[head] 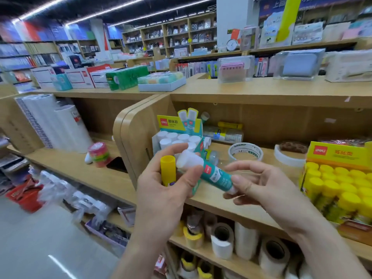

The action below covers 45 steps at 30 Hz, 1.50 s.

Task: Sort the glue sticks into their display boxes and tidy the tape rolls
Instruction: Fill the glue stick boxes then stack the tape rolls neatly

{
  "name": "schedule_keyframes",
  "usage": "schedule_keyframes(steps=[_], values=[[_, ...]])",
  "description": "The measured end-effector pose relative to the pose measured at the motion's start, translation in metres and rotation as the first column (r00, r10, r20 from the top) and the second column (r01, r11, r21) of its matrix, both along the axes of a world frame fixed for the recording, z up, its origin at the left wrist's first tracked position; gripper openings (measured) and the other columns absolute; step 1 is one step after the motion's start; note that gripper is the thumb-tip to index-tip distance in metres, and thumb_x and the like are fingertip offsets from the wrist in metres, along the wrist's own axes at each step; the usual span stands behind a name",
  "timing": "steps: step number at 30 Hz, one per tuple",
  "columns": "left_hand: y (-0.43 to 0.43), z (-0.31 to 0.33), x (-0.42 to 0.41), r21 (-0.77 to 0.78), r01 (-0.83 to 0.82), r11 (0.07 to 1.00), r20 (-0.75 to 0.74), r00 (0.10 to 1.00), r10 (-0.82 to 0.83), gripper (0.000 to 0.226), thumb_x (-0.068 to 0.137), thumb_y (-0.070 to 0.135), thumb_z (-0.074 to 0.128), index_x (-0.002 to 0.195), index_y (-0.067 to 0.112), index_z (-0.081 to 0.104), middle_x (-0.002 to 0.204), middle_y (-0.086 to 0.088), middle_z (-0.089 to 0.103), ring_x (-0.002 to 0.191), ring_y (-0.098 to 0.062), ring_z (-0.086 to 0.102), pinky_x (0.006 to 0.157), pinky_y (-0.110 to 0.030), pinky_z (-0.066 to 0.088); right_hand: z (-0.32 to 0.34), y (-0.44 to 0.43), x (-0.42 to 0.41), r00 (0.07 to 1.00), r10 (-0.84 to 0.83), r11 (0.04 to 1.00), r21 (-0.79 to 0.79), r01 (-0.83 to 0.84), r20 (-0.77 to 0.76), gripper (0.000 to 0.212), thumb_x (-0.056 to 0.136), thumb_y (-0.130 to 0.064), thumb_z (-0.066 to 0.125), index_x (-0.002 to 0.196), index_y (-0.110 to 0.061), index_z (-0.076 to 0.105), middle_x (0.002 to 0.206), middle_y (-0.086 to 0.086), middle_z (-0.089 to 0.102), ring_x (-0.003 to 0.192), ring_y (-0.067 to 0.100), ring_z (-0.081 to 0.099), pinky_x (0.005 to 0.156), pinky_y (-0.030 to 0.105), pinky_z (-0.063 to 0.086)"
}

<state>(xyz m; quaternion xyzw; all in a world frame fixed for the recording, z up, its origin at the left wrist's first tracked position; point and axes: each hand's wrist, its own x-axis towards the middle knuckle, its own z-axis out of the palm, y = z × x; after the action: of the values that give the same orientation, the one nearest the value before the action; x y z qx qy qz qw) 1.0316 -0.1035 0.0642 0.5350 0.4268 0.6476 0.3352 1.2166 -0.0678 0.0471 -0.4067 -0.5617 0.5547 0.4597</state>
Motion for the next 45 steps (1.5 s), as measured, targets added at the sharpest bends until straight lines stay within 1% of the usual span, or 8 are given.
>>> schedule_keyframes(steps=[6, 10, 15, 21, 28, 35, 40, 45], values=[[0.008, 0.031, -0.06, 0.225, -0.13, 0.966, -0.205, 0.963, 0.178, 0.025, 0.075, 0.03, 0.069, 0.1, 0.031, 0.065, 0.083, 0.022, 0.067, 0.076, 0.002, 0.063, 0.061, -0.01, 0.048, 0.019, 0.003, -0.048, 0.936, -0.184, 0.921, 0.385, 0.058, 0.299, 0.023, 0.088, -0.019, 0.067, 0.105, -0.034, 0.069, 0.1, -0.021, 0.07, 0.098, -0.003, 0.062, 0.081, 0.013, 0.05], [0.04, 0.031, -0.11, 0.296, -0.2, 0.934, -0.387, 0.869, 0.309, 0.024, 0.08, 0.038, 0.068, 0.102, 0.044, 0.062, 0.097, 0.02, 0.063, 0.09, -0.001, 0.059, 0.076, -0.017, 0.046, 0.03, 0.016, -0.084, 0.858, -0.339, 0.852, 0.513, 0.106, 0.385, 0.028, 0.092, -0.021, 0.062, 0.112, -0.039, 0.066, 0.101, -0.029, 0.063, 0.102, -0.005, 0.057, 0.082, 0.018, 0.052], [0.074, 0.0, -0.128, 0.351, -0.132, 0.927, -0.545, 0.776, 0.317, 0.037, 0.082, 0.016, 0.075, 0.117, 0.022, 0.067, 0.11, 0.016, 0.065, 0.104, 0.005, 0.058, 0.088, -0.012, 0.047, 0.028, 0.033, -0.122, 0.688, -0.494, 0.766, 0.641, 0.055, 0.531, 0.031, 0.095, -0.02, 0.057, 0.123, -0.034, 0.061, 0.121, -0.025, 0.057, 0.116, -0.006, 0.045, 0.1, 0.023, 0.04], [0.091, -0.021, -0.137, 0.361, -0.052, 0.931, -0.423, 0.881, 0.213, 0.025, 0.083, 0.014, 0.074, 0.108, 0.015, 0.07, 0.089, 0.01, 0.071, 0.082, -0.003, 0.066, 0.07, -0.027, 0.056, 0.022, 0.044, -0.148, 0.524, -0.608, 0.689, 0.724, -0.025, 0.597, 0.038, 0.086, -0.015, 0.067, 0.121, -0.028, 0.062, 0.12, -0.011, 0.064, 0.116, 0.015, 0.054, 0.091, 0.051, 0.048], [0.093, -0.015, -0.141, 0.347, 0.039, 0.937, -0.197, 0.98, 0.032, 0.022, 0.081, 0.01, 0.073, 0.103, 0.01, 0.07, 0.091, 0.01, 0.071, 0.083, -0.003, 0.067, 0.07, -0.014, 0.051, 0.038, 0.05, -0.17, 0.512, -0.479, 0.778, 0.615, -0.129, 0.713, 0.055, 0.086, -0.034, 0.067, 0.135, -0.042, 0.044, 0.121, -0.013, 0.059, 0.118, 0.011, 0.045, 0.096, 0.048, 0.041], [0.103, -0.02, -0.143, 0.216, 0.073, 0.974, -0.257, 0.966, -0.015, 0.023, 0.088, 0.021, 0.069, 0.105, 0.034, 0.062, 0.09, 0.016, 0.066, 0.064, -0.012, 0.065, 0.057, -0.04, 0.056, 0.049, 0.069, -0.184, 0.534, -0.472, 0.765, 0.627, -0.147, 0.701, 0.053, 0.082, -0.02, 0.072, 0.127, -0.029, 0.046, 0.104, -0.002, 0.063, 0.098, 0.022, 0.057, 0.088, 0.045, 0.046], [0.092, -0.039, -0.156, 0.401, 0.001, 0.916, -0.513, 0.829, 0.223, 0.039, 0.085, 0.007, 0.07, 0.121, 0.02, 0.064, 0.106, 0.011, 0.07, 0.089, -0.002, 0.065, 0.078, -0.018, 0.052, 0.041, 0.078, -0.182, 0.435, -0.558, 0.729, 0.668, -0.15, 0.706, 0.042, 0.082, -0.03, 0.072, 0.115, -0.034, 0.048, 0.088, -0.007, 0.054, 0.089, 0.015, 0.047, 0.08, 0.039, 0.039], [0.092, -0.081, -0.162, 0.286, 0.076, 0.955, -0.829, 0.52, 0.207, 0.05, 0.066, 0.009, 0.082, 0.113, 0.021, 0.068, 0.118, 0.007, 0.067, 0.098, -0.014, 0.067, 0.07, -0.034, 0.06, 0.038, 0.084, -0.185, 0.228, -0.599, 0.74, 0.639, -0.21, 0.768, 0.036, 0.086, -0.039, 0.067, 0.119, -0.034, 0.055, 0.107, -0.007, 0.062, 0.107, 0.016, 0.044, 0.086, 0.039, 0.034]])
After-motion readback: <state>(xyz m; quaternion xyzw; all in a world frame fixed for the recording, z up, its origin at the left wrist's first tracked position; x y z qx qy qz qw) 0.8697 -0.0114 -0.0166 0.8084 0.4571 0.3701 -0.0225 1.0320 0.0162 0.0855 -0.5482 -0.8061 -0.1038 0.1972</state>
